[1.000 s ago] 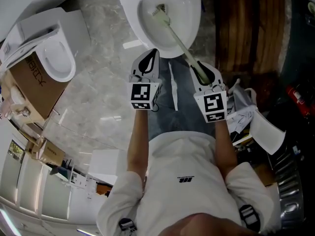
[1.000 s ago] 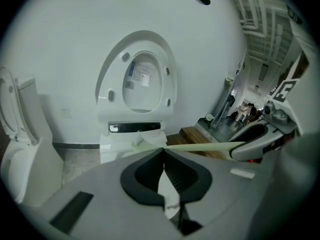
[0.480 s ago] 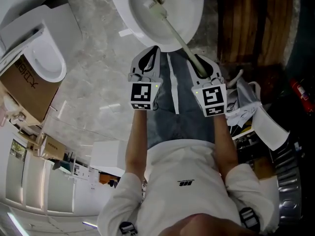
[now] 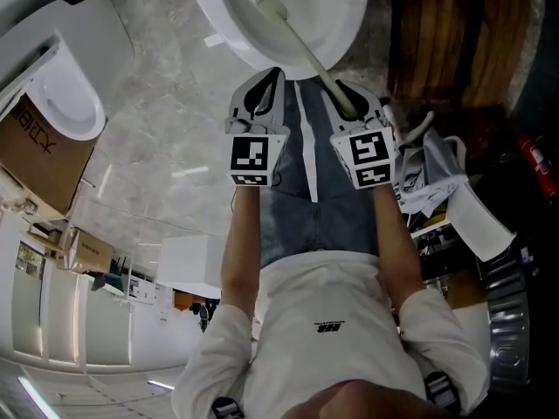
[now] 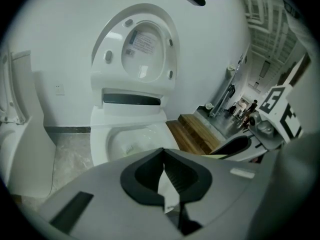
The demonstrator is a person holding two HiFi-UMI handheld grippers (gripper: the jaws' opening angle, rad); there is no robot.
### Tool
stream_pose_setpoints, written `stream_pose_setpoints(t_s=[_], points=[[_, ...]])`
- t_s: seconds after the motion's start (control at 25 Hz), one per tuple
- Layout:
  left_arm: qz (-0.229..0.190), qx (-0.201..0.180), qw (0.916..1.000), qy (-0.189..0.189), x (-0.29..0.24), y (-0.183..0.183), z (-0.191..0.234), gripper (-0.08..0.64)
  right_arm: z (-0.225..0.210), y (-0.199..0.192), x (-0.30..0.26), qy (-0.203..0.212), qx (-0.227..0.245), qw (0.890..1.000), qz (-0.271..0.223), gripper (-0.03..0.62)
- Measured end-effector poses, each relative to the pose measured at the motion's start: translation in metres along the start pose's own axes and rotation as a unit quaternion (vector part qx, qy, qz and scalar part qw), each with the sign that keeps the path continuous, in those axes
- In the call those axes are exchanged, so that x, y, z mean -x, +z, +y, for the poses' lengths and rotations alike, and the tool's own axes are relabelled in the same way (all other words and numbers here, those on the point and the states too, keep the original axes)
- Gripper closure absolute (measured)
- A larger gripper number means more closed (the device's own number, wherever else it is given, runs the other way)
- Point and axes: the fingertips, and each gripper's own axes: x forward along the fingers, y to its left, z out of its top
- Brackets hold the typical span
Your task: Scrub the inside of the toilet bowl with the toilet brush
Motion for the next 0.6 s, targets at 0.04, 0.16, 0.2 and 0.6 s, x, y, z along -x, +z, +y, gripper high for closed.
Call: stream_pose_setpoints(t_s=[0.04,0.16,0.2,0.6], points=[[0.001,-0.001,1.0000,0.001,-0.002,-0.002,0.001,0.551,0.000,-0.002,-0.004,0.001,-0.001,1.000,0.002,0.499],[0.006,0.001,1.0000,0.002,-0.003,-0.008,0.004,0.551,0.003,-0.010,-0.014,0.004,-0.003,1.000,0.011,0.499],[0.007,0.001,1.0000,0.003,-0.003,-0.010,0.005,0.551,0.004,-0.012,-0.017,0.004,-0.003,1.000,0.014,0.499],[0.020,0.003,0.9998,-0.004,-0.005,-0.022,0.002,0.551,0.002,-0.036,-0.046,0.008,-0.010,0.998,0.059,0.500]])
